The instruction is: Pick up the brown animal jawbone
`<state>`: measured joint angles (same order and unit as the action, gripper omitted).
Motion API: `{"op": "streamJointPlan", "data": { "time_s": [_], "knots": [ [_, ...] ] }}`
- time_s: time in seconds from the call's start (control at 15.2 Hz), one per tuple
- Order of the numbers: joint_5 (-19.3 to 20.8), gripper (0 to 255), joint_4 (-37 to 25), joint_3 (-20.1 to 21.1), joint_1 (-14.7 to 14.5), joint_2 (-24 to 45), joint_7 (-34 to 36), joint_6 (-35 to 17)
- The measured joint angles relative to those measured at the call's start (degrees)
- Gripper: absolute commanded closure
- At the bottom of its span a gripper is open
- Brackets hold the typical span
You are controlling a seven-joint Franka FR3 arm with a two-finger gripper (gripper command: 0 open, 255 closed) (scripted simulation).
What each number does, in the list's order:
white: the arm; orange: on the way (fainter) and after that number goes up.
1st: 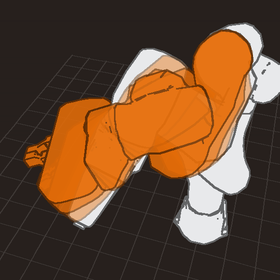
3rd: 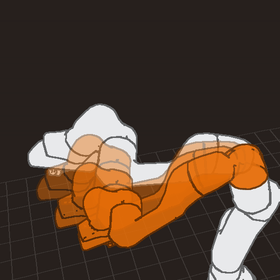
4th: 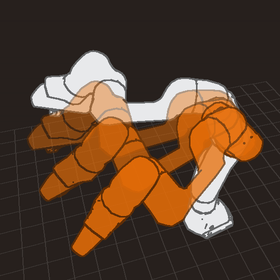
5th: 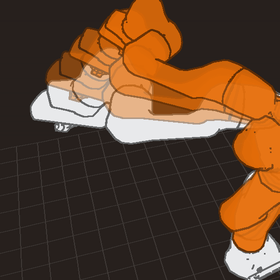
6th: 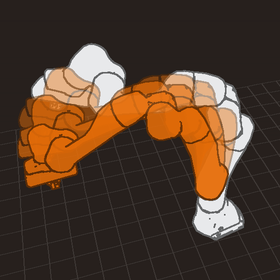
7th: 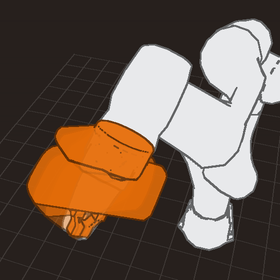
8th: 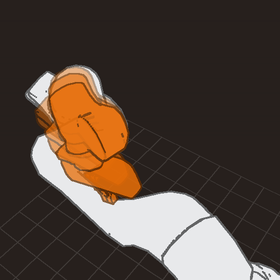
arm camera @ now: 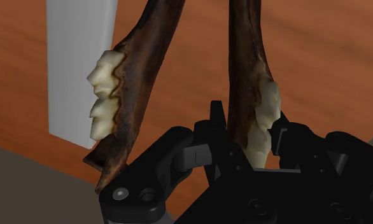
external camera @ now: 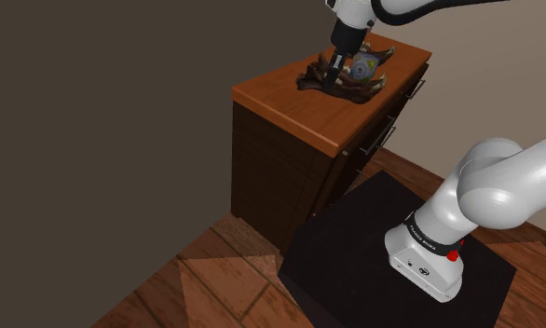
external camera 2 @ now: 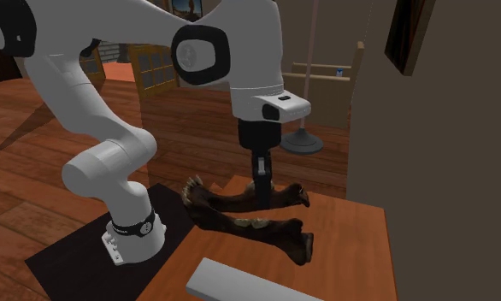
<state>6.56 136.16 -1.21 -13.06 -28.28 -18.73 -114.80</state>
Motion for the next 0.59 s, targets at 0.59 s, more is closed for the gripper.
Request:
{"op": "streamJointPlan", "data": {
  "time_s": [0.59],
  "knots": [
    [-0.32, 255, -6.50, 0.11, -0.08, -0.15, -0.63, 6.63]
  ]
}}
